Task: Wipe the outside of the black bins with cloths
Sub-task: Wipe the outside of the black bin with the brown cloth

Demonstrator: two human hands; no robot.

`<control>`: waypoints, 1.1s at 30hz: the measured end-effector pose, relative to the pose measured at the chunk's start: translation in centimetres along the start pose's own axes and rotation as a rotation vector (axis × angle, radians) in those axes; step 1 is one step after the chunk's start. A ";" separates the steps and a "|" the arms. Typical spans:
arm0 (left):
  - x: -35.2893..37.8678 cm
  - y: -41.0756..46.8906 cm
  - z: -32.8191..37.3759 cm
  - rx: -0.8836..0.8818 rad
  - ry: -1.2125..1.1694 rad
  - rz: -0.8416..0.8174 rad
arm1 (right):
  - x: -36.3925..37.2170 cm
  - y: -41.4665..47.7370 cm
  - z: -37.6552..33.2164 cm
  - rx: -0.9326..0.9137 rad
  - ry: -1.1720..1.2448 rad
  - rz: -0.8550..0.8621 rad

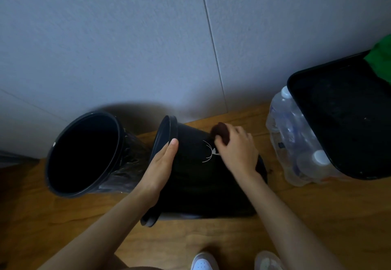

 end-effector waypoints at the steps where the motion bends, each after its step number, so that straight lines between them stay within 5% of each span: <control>1: 0.0 0.0 0.1 -0.001 0.002 0.009 | -0.2 0.2 1.5 0.046 -0.007 -0.004; 6: 0.7 0.1 0.4 0.027 0.060 -0.027 | -0.6 -2.4 4.4 0.111 -0.013 0.069; 17: 0.1 0.1 0.4 0.043 0.116 0.019 | 0.6 -5.9 -7.6 -0.260 0.075 0.066; 27: 0.6 -0.2 1.1 0.099 0.103 0.026 | -0.3 0.8 4.8 0.179 -0.018 -0.019; 33: 0.7 -0.2 1.2 0.103 0.124 0.017 | -0.6 -2.4 4.9 0.194 0.003 0.034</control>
Point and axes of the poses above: each hand's wrist, its own y-axis towards the middle knuckle, its own x-axis out of the palm, z = x × y, the point moved 6 cm from there along y, towards the middle knuckle, and after that the axes turned 10 degrees about -z, right-handed, at the moved point
